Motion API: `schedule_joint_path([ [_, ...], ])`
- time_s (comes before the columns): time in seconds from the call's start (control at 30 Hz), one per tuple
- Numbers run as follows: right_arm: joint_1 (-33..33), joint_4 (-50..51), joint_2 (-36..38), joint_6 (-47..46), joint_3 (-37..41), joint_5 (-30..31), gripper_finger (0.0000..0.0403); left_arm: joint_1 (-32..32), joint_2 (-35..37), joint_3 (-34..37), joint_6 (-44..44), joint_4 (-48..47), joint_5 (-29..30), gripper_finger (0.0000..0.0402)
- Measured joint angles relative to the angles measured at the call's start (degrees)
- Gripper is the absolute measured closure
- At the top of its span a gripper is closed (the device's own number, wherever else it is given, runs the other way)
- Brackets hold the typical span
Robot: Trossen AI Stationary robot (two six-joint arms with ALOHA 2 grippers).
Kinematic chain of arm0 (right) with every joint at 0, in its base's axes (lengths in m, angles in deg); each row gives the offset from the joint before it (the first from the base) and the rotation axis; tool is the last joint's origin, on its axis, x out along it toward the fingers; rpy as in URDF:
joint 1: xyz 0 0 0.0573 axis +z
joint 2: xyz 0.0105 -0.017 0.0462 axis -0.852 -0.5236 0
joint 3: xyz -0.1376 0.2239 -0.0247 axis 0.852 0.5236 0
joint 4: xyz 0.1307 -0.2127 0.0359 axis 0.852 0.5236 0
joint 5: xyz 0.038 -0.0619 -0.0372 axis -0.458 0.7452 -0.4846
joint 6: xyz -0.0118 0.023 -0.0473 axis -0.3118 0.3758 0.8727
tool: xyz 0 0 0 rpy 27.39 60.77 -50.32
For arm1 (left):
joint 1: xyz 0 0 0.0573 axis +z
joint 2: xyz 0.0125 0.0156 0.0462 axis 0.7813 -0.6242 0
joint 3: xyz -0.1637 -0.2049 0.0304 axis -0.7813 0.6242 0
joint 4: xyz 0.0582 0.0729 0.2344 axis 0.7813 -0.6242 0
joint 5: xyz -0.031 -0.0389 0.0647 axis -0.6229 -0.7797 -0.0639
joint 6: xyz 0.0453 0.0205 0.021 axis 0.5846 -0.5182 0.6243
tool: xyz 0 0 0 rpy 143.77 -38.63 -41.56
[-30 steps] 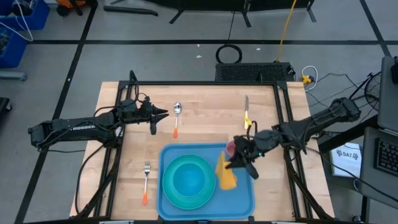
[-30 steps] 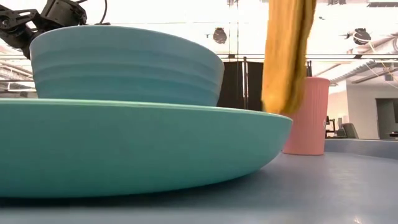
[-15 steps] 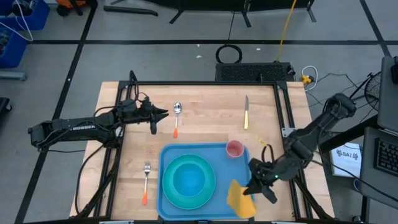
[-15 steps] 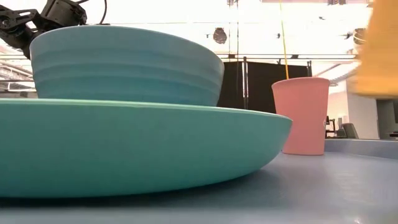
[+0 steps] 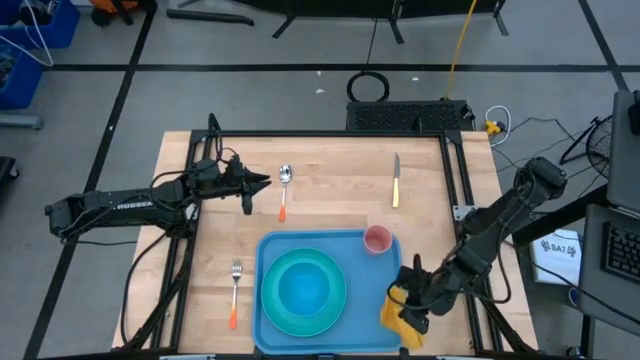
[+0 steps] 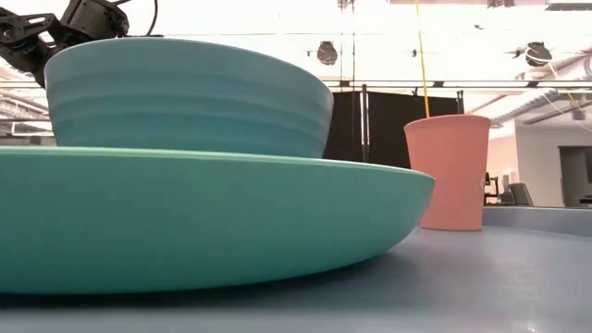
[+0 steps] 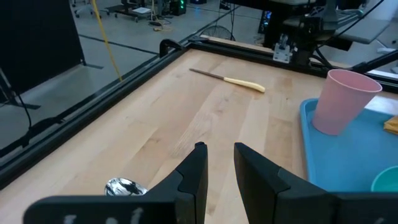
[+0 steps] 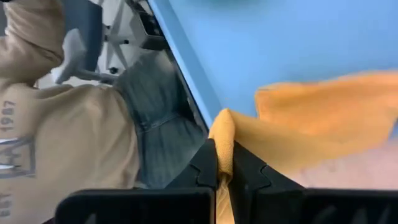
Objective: Set up tray
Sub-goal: Put the yellow napkin on the blue serving tray to the right of the light green plate
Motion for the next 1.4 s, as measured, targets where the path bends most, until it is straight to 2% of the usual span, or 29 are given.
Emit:
schedule_joint_path([
  [0.23,-5.97,-9.02,-0.05,20.58,-0.02,10.93,0.0399,0.0,0.0,0.0,0.93,-0.02,0.0,0.0321],
  [0.37,-8.94,-8.62,-0.07,28.92,0.25,22.21,0.0399,-0.01,0.0,0.0,0.94,0.0,-0.02,0.0321],
  [0.47,-9.59,-8.33,0.0,28.95,2.19,28.62,0.0399,-0.02,0.0,0.0,1.13,0.0,-0.02,0.0321],
  [0.57,-9.43,-9.31,-0.29,24.84,5.55,29.93,0.0399,-0.01,0.0,0.0,1.35,0.0,-0.02,0.0321],
  [0.8,-6.65,-17.01,-2.28,19.02,9.01,28.63,0.0399,-0.02,0.0,0.0,2.34,-0.08,-0.13,0.0321],
  [1.0,-2.84,-12.4,-2.55,8.46,9.01,28.34,0.0399,0.0,0.0,0.0,2.23,-0.15,-0.09,0.0321],
  [1.13,-1.55,-9.31,-2.56,0.01,9.05,22.47,0.0399,-0.02,0.0,0.0,2.2,-0.13,-0.07,0.0321],
  [1.23,-1.0,-9.85,-2.56,-2.9,9.05,18.99,0.04,0.0,0.0,0.0,2.14,-0.08,-0.07,0.0321],
  [1.4,0.16,-9.93,-2.58,-8.76,9.05,9.68,0.04,-0.02,0.0,0.0,2.05,-0.06,-0.07,0.0321],
])
